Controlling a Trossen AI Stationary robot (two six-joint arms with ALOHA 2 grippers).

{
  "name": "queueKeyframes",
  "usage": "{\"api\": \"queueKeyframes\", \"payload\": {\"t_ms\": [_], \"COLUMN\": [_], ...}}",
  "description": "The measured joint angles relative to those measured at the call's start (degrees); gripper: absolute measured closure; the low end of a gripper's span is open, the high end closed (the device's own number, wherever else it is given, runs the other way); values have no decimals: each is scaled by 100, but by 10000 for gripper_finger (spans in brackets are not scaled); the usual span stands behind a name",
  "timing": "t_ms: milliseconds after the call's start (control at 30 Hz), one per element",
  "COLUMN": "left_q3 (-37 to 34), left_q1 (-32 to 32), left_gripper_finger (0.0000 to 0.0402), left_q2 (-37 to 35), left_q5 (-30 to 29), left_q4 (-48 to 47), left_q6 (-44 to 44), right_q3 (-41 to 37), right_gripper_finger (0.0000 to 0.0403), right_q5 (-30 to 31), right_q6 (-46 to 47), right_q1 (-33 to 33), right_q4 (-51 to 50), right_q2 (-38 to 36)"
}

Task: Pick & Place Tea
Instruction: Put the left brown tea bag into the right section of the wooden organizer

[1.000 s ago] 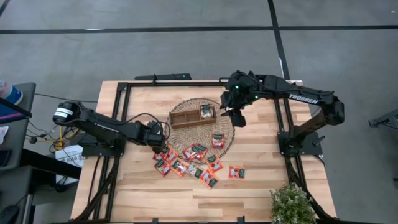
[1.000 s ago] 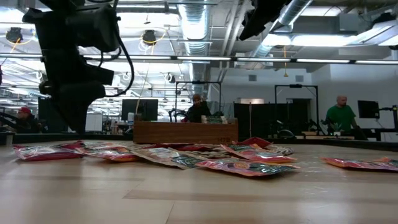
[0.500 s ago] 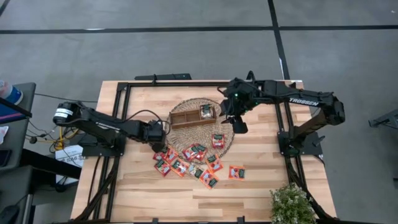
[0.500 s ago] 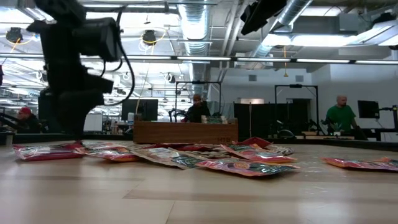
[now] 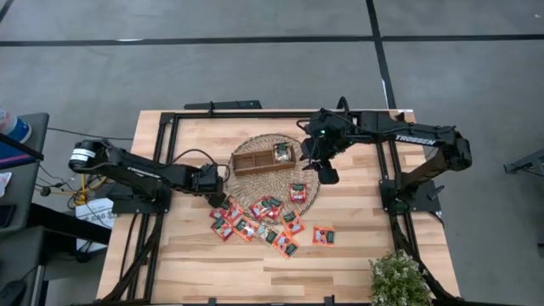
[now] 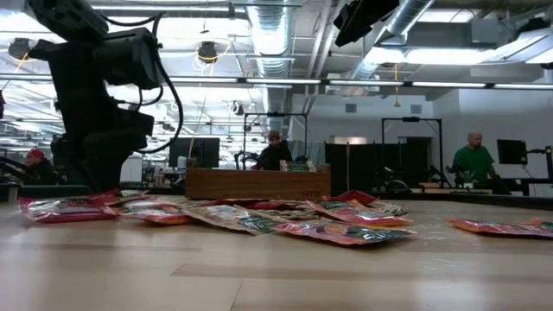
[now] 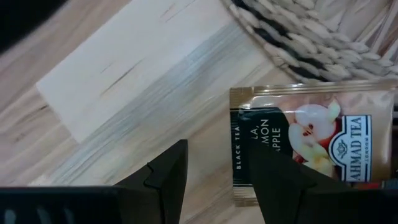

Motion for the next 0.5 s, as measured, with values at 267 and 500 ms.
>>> {"api": "queueKeyframes", "payload": {"t_ms": [267, 500], "left_q3": [-4, 146], "left_q1": [0, 0], "left_gripper_finger": [243, 243], "left_q2": [-154, -166], "left_q5": [-213, -302], "left_q4": [-366, -397], "left_q6": [139, 299], "right_q3": [0, 0], "right_gripper_finger": [268, 269], "right_q5": [0, -2], "right_q6": [0, 2], "right_q1": [-4, 0], "right_q4": [2, 2], "right_q2": [0, 0]}}
